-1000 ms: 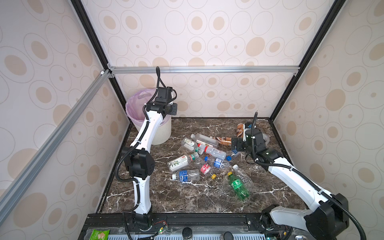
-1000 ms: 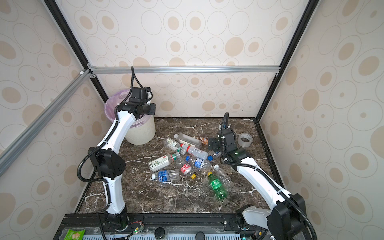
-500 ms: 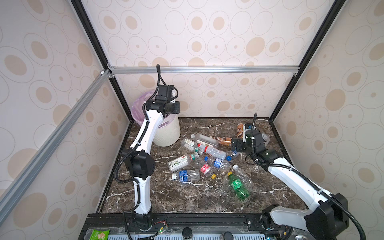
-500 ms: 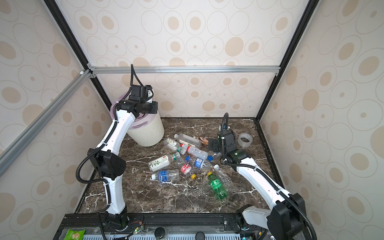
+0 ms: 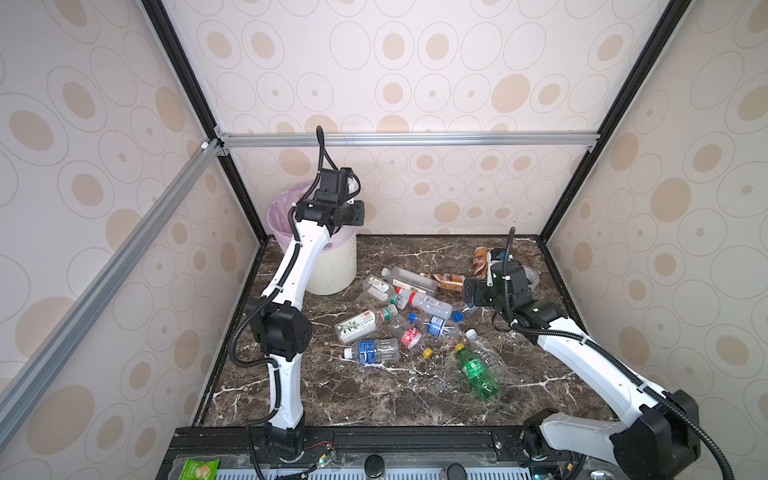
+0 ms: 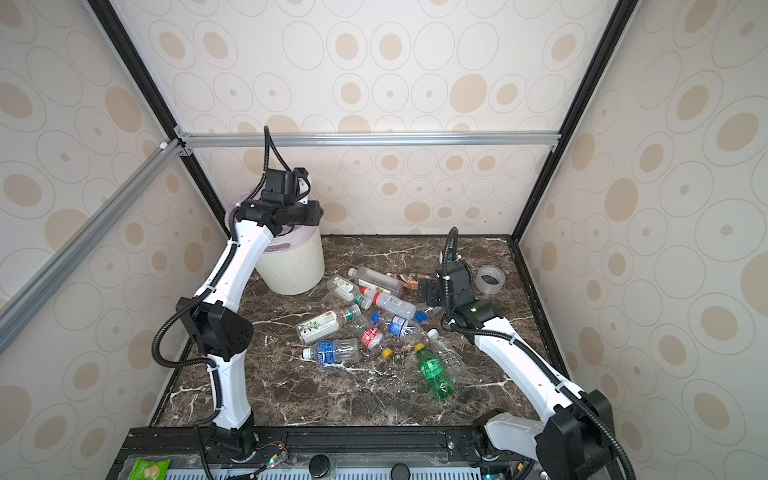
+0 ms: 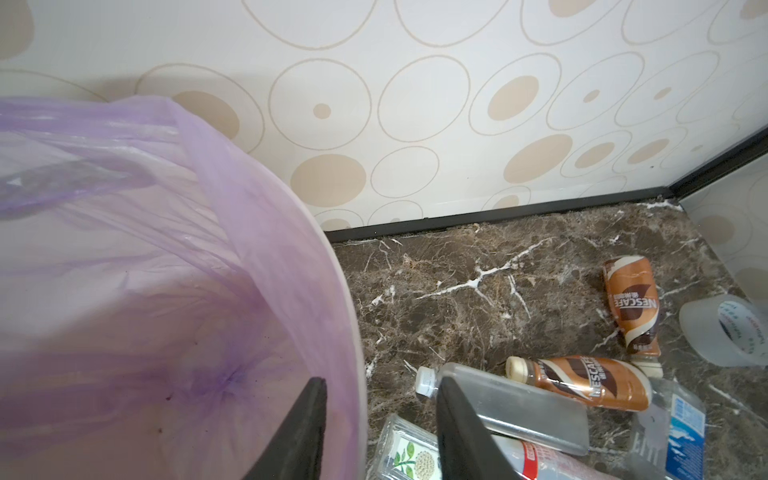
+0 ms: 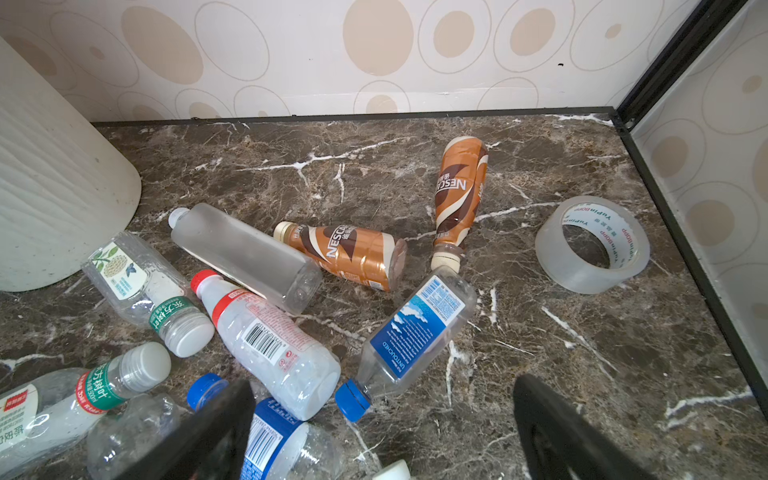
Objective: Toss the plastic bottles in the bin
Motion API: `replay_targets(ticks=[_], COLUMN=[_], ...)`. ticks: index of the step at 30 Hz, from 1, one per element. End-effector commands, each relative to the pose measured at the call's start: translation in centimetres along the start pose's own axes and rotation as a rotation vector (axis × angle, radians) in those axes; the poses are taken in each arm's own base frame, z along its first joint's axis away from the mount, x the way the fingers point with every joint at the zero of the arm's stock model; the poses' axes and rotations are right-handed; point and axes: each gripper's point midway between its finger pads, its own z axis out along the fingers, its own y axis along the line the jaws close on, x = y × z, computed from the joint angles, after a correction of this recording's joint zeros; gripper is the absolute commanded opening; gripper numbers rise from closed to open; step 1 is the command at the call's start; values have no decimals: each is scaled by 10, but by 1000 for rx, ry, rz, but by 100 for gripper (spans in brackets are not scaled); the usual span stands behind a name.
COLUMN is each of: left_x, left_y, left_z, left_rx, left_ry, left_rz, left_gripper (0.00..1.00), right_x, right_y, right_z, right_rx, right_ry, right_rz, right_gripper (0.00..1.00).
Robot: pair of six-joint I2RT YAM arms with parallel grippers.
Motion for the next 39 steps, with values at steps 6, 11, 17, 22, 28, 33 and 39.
replay_targets(ticks=[6, 11, 17, 22, 28, 33, 39], left_x=[-33, -39, -43, -35, 2, 39, 68], left_y=[-6, -10, -37, -81, -139, -163, -174], left_z=[-47, -68, -90, -102, -89, -63, -49], left_rx=[-29, -113, -180, -210, -80, 64, 99], left_ry=[-122, -167, -214, -289, -323, -290, -282], left_rz=[27, 94, 200, 310, 332, 292, 280], left_gripper=[91, 99, 99, 99, 99, 99, 99], right_x=[4, 11, 34, 57, 95, 131, 166], right_y=[-14, -21, -26, -32, -39, -42, -38], right_z=[-7, -10, -9, -12, -21, -24, -17], right_rx=[72, 106, 126, 132, 120, 109, 85], right_ry=[11, 56, 150, 209, 294, 368, 475], right_rz=[-32, -98, -126, -119, -78, -41, -13], right_gripper=[100, 100, 100, 100, 100, 99, 95])
